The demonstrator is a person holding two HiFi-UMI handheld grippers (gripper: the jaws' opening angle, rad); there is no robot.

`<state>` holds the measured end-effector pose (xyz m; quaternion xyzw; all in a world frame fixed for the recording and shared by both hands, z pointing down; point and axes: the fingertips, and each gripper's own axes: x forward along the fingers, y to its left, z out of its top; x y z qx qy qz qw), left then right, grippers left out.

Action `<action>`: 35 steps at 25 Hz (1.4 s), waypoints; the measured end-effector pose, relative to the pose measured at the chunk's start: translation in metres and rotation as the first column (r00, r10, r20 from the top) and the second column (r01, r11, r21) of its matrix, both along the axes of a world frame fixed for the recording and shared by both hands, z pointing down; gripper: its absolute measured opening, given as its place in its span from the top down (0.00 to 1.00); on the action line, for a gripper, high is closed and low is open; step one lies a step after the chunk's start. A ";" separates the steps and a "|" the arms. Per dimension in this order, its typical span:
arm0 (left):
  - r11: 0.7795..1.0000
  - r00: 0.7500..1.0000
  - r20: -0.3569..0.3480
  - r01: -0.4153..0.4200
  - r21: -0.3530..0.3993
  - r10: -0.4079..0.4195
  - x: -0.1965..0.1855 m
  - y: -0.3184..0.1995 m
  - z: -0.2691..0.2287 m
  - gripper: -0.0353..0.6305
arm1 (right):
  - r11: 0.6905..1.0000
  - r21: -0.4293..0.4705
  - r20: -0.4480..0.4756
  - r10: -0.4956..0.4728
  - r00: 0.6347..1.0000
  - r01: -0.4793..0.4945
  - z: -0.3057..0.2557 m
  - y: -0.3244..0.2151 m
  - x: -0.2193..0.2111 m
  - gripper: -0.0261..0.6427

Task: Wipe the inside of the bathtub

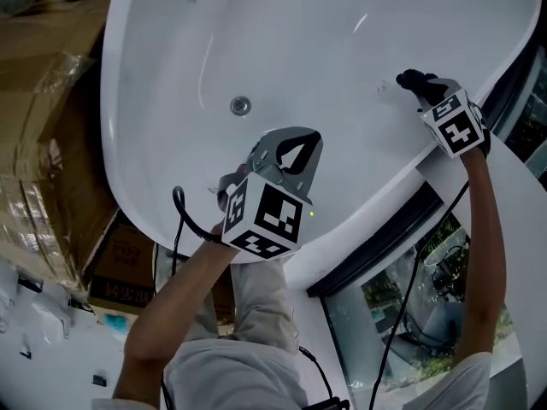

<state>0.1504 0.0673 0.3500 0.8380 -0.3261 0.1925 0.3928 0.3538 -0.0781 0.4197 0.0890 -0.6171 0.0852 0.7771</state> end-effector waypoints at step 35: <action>1.000 1.000 -0.003 0.023 -0.010 -0.024 -0.013 0.013 0.003 0.95 | 0.964 -0.249 -0.401 -0.016 0.916 -0.092 0.032 0.032 0.027 0.86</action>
